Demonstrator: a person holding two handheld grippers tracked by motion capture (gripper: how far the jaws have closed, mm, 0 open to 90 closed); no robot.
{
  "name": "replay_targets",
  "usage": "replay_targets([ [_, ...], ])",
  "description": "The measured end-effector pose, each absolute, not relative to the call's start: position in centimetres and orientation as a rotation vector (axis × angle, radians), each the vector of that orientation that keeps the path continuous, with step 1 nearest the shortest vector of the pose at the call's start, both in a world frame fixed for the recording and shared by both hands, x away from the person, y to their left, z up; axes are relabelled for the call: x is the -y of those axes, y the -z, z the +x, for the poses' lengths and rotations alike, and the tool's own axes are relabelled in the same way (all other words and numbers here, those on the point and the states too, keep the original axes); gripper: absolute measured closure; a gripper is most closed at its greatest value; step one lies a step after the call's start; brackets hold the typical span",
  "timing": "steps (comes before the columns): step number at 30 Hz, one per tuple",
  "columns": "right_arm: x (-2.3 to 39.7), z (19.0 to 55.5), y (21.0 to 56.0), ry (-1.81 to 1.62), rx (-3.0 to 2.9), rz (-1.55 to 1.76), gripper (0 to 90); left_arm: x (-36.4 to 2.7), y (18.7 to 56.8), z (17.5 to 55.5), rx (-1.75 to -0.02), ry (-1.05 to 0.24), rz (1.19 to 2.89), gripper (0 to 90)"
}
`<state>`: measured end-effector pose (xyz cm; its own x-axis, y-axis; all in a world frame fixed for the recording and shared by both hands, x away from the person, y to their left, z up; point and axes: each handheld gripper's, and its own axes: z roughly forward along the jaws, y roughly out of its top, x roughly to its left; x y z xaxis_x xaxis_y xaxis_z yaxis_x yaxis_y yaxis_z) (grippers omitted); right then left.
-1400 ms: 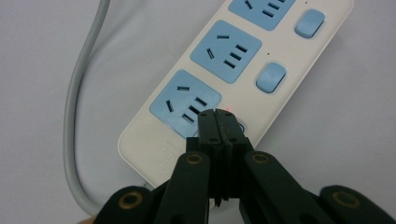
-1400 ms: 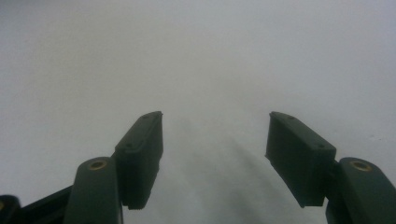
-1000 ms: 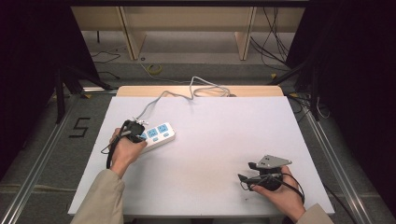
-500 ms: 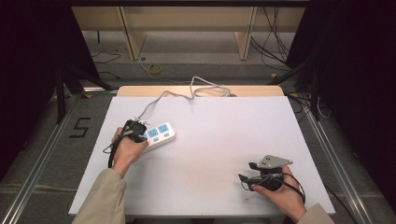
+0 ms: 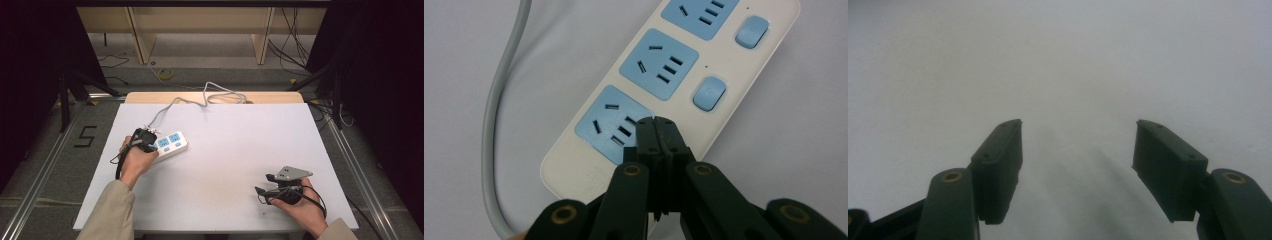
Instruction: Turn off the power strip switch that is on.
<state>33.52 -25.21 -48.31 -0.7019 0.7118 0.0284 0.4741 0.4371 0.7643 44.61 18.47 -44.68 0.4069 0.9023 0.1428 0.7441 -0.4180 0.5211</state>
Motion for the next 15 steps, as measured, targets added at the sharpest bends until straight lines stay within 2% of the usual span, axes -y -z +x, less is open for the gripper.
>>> replay_targets([
  [15, 25.18, 33.54, 48.33, -1.131, -2.398, 1.023, 37.2, -18.33, 44.6, 44.77, -1.41, -0.554, 2.3, 89.8],
])
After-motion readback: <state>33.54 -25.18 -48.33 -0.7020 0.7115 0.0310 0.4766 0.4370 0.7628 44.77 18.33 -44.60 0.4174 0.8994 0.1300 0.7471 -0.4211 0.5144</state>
